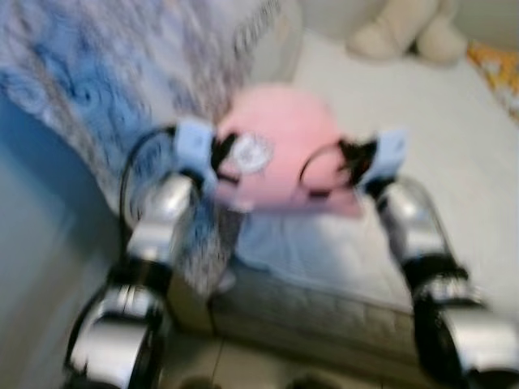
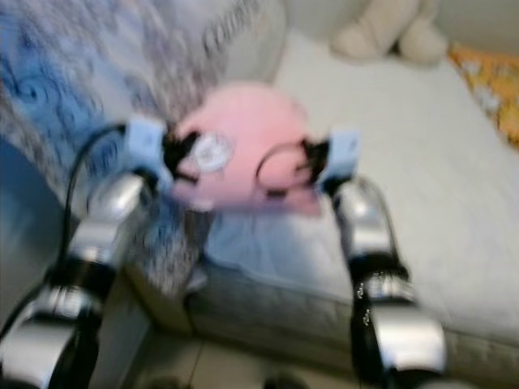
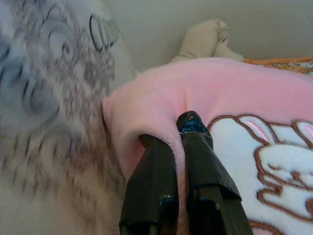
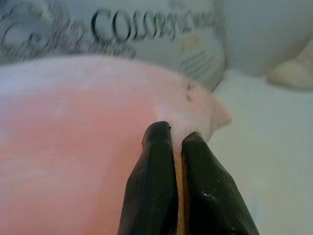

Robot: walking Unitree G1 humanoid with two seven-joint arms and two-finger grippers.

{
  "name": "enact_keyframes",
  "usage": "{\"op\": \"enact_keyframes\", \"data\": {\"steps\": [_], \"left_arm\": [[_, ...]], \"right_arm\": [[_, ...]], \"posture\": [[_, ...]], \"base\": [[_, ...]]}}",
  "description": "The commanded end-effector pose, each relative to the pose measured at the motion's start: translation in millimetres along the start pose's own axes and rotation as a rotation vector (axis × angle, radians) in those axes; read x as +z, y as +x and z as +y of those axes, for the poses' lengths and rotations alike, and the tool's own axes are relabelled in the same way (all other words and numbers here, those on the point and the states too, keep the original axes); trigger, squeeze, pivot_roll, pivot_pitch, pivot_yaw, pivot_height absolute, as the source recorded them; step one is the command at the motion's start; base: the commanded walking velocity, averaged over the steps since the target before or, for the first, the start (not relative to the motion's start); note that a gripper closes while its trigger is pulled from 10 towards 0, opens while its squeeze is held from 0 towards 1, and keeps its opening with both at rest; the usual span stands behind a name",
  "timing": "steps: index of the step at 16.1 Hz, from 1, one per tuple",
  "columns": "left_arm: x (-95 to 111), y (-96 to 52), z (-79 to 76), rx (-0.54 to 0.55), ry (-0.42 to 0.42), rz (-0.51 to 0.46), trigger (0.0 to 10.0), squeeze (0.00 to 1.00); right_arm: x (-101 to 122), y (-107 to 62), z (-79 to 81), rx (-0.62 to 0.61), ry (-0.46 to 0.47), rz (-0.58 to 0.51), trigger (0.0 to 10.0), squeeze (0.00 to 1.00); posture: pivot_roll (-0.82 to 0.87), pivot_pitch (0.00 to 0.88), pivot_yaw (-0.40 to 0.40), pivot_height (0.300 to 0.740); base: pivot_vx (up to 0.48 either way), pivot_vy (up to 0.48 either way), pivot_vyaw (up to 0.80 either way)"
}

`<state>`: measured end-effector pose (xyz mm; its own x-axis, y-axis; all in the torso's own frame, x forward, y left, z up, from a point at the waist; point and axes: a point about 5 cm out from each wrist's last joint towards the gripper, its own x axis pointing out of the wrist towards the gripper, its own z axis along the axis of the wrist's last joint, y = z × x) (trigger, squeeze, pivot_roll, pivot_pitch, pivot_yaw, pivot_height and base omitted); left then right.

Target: Clean up the room

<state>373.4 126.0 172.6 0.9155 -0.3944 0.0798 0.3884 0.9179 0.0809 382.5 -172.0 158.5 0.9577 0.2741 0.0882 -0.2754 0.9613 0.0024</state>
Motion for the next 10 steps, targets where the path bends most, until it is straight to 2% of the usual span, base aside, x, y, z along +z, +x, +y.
{"op": "enact_keyframes", "data": {"steps": [1, 3, 5, 10], "left_arm": [[14, 2.8, 15.8, 0.044, 0.017, -0.028, 0.0, 0.0], [21, 11.2, 12.8, 0.022, 0.02, -0.034, 0.0, 0.0], [28, 26.3, 6.8, -0.009, 0.029, -0.024, 0.0, 0.0], [31, 39.5, -4.2, -0.047, 0.015, 0.0, 0.0, 0.0]], "right_arm": [[21, 8.9, -3.3, -0.029, -0.019, -0.059, 0.0, 0.0], [30, 14.5, -5.2, -0.037, -0.024, -0.066, 0.0, 0.0], [37, 20.2, -10.7, -0.075, -0.036, -0.045, 0.0, 0.0], [34, 15.9, -24.8, -0.154, -0.086, -0.012, 0.0, 0.0]], "posture": [[0.04, 0.0, -0.019, 0.724], [0.05, 0.0, -0.023, 0.724], [0.05, 0.0, -0.025, 0.724], [0.03, 0.002, -0.001, 0.724]], "base": [[0.472, 0.0, 0.0], [0.48, 0.0, 0.0], [0.48, 0.0, 0.0], [0.478, 0.0, 0.0]]}}
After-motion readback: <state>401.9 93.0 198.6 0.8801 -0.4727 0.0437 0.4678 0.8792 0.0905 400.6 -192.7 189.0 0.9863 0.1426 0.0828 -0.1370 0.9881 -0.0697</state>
